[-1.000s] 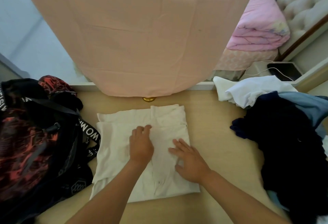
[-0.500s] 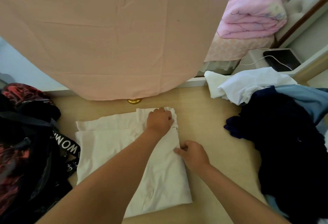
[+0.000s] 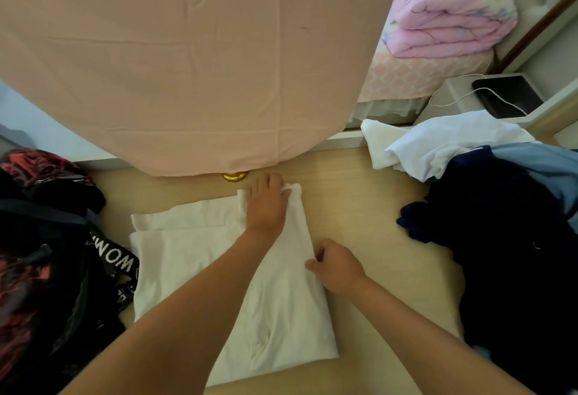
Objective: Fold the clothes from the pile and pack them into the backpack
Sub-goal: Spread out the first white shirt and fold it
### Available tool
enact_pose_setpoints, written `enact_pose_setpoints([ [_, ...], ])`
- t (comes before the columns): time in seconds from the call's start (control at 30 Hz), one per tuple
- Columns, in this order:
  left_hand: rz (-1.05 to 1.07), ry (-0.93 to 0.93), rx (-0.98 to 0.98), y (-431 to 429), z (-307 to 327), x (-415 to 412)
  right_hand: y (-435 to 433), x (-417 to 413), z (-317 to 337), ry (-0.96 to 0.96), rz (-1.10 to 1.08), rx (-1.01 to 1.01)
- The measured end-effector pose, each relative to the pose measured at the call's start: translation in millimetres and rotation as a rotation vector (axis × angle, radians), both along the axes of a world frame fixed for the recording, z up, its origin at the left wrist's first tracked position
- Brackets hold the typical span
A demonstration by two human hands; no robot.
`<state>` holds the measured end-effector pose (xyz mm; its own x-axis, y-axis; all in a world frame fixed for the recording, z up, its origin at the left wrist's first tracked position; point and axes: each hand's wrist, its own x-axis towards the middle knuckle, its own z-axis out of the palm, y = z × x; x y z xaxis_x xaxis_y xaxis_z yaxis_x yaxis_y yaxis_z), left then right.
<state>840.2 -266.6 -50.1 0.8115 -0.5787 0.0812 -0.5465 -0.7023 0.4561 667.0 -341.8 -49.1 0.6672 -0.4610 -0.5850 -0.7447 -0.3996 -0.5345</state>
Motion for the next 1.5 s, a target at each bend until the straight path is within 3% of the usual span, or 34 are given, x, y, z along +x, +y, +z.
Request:
enact_pose_setpoints([
  [0.1,-0.211,-0.276,-0.048,34.0,-4.1,-31.4,6.9,7.5,1.8,-0.12,0.144,-0.325],
  [0.17,-0.386,-0.293,0.013,69.6,-20.1,-56.1,5.7,17.9,-0.9,-0.273,0.351,-0.577],
  [0.23,-0.441,-0.214,0.134,105.9,-36.9,-70.0,0.2,33.3,-6.7,-0.348,0.597,-0.676],
  [0.33,-0.409,-0.072,0.265,142.8,-45.6,-73.4,-14.3,59.6,-6.1,-0.14,0.848,-0.657],
  [0.43,-0.353,-0.017,0.356,167.5,-42.6,-75.6,-16.5,79.7,0.3,0.122,0.94,-0.733],
  [0.5,-0.304,0.03,0.386,181.7,-41.3,-78.5,-0.3,89.5,7.0,0.176,0.925,-0.845],
  [0.57,-0.255,0.072,0.371,194.4,-38.9,-83.6,26.2,97.7,14.0,0.113,0.89,-0.91],
  [0.7,-0.025,0.078,0.266,226.2,-28.5,-94.4,76.1,98.7,9.3,-0.304,1.133,-0.661],
  [0.77,0.191,0.083,0.204,248.8,-22.1,-97.9,91.2,95.8,4.1,-0.224,1.206,-0.573],
  [0.87,0.458,0.193,0.167,277.9,-12.7,-104.5,110.9,104.9,9.8,-0.06,1.12,-0.63],
  [1.0,0.49,0.319,0.182,294.3,-9.1,-116.2,149.1,152.9,33.5,0.224,1.128,-0.8],
  [1.03,0.513,0.338,0.136,295.6,-6.3,-116.0,158.9,162.7,37.0,0.207,1.186,-0.854],
  [1.1,0.585,0.419,0.023,297.5,1.8,-113.7,179.0,173.5,43.3,-0.023,1.348,-0.88],
  [1.2,0.725,0.605,-0.079,304.0,10.0,-108.9,211.0,179.4,42.2,-0.341,1.624,-0.773],
  [1.33,0.764,0.749,-0.131,318.0,14.6,-102.0,244.2,190.8,29.4,-0.325,1.802,-0.761],
  [1.5,0.54,0.873,-0.137,327.8,33.4,-91.2,244.8,185.8,36.1,-0.269,1.904,-0.725],
])
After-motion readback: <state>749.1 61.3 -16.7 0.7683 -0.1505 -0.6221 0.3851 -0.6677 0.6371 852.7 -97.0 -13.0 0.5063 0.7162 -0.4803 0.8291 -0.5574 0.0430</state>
